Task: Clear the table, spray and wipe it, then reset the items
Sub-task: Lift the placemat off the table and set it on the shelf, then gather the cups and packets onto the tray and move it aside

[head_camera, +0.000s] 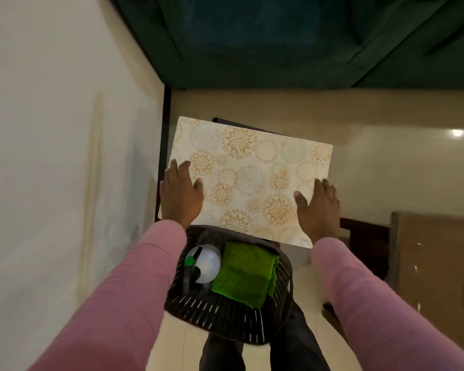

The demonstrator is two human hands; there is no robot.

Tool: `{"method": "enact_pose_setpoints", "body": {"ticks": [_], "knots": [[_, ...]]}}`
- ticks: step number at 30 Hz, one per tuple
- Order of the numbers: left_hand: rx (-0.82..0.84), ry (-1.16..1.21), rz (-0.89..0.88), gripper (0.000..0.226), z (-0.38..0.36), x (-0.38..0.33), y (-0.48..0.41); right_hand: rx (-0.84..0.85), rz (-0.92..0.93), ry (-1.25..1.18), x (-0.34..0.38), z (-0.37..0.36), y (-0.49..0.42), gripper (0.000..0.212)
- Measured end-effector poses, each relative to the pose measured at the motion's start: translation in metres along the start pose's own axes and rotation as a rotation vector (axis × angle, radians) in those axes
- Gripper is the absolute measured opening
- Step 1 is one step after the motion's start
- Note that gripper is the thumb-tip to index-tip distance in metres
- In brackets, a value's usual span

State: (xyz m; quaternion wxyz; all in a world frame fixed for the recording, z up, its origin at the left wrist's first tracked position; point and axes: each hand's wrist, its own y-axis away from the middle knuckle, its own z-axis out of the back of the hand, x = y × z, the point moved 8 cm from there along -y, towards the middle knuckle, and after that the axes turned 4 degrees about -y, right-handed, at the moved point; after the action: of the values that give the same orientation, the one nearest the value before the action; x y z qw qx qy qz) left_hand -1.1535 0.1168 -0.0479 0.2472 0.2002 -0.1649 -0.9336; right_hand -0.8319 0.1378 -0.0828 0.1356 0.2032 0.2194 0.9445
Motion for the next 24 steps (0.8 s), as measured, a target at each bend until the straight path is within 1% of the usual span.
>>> {"method": "enact_pose_setpoints", "body": {"ticks": [5, 8, 13, 16, 19, 24], "knots": [[0.01, -0.047, -0.071, 0.052, 0.033, -0.029, 0.061, 0.006, 0.116, 0.029, 0.043, 0.036, 0.055, 0.066], [0.009, -0.047, -0.133, 0.052, 0.054, -0.043, 0.11, -0.003, 0.213, 0.093, 0.066, 0.057, 0.108, 0.065], [0.018, -0.114, -0.232, 0.054, 0.08, -0.048, 0.204, -0.024, 0.402, 0.223, 0.079, 0.08, 0.212, 0.065], [-0.018, -0.16, -0.274, 0.056, 0.086, -0.046, 0.249, -0.066, 0.407, 0.225, 0.068, 0.091, 0.256, 0.065], [-0.008, -0.218, -0.312, 0.059, 0.082, -0.044, 0.287, -0.098, 0.389, 0.233, 0.047, 0.103, 0.289, 0.065], [-0.003, -0.204, -0.312, 0.061, 0.074, -0.047, 0.317, -0.123, 0.409, 0.211, 0.024, 0.119, 0.305, 0.064]]}}
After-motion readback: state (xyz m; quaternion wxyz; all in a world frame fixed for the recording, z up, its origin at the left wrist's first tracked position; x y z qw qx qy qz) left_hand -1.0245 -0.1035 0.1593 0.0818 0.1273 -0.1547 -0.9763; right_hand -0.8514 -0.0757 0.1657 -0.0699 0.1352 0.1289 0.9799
